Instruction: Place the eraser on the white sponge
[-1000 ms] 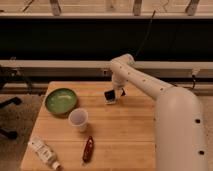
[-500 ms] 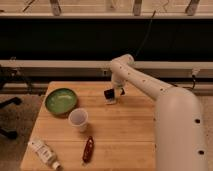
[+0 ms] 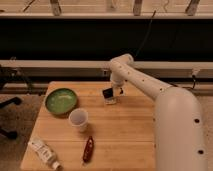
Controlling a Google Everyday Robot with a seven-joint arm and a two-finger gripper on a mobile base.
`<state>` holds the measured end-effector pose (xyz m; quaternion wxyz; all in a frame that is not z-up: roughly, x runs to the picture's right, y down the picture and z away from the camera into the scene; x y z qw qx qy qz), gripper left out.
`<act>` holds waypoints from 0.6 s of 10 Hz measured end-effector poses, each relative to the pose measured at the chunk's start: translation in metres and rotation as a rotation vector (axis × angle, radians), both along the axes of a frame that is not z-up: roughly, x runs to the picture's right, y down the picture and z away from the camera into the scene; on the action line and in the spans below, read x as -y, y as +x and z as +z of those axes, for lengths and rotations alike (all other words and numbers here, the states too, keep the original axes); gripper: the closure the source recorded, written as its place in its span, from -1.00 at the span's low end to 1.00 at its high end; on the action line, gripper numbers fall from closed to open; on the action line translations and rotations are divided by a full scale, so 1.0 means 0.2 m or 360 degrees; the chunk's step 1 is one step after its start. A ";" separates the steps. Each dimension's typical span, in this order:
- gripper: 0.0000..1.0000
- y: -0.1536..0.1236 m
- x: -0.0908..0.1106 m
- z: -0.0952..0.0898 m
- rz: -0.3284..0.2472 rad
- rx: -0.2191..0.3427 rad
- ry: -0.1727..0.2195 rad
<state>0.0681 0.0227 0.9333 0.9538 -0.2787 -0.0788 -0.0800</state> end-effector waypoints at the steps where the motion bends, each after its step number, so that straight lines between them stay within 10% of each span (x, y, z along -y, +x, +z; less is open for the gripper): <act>1: -0.60 0.00 0.01 -0.02 0.0000 0.0009 0.0006; 6: -0.60 -0.01 0.08 -0.18 -0.0027 0.0034 0.0070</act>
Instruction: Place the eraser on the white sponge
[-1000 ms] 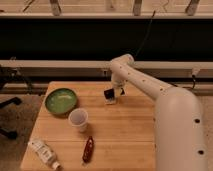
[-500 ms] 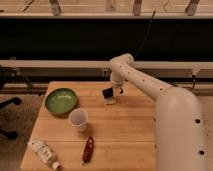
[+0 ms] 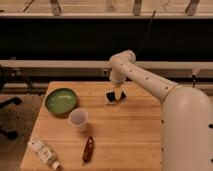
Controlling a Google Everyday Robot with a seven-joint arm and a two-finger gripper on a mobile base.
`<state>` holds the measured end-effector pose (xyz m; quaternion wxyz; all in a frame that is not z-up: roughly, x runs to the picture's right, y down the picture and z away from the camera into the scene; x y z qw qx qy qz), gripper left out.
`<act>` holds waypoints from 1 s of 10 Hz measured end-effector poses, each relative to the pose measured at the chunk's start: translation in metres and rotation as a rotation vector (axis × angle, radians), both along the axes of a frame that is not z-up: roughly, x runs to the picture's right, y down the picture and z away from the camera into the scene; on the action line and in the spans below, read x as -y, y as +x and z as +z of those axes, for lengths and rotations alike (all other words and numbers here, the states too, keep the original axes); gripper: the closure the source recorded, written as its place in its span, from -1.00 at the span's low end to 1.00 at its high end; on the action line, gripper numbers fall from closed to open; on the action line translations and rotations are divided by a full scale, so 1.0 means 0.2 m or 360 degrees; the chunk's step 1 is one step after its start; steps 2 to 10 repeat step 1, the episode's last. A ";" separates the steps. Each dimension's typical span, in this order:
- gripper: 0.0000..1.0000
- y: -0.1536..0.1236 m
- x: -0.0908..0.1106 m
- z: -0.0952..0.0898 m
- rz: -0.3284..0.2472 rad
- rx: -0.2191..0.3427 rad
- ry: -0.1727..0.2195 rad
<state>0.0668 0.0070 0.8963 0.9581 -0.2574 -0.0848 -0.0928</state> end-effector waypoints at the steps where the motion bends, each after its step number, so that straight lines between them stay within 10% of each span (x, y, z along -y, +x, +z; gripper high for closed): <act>1: -0.60 0.01 0.01 -0.01 0.0007 -0.0004 -0.0003; 10: -0.60 0.01 0.01 -0.01 0.0007 -0.0004 -0.0003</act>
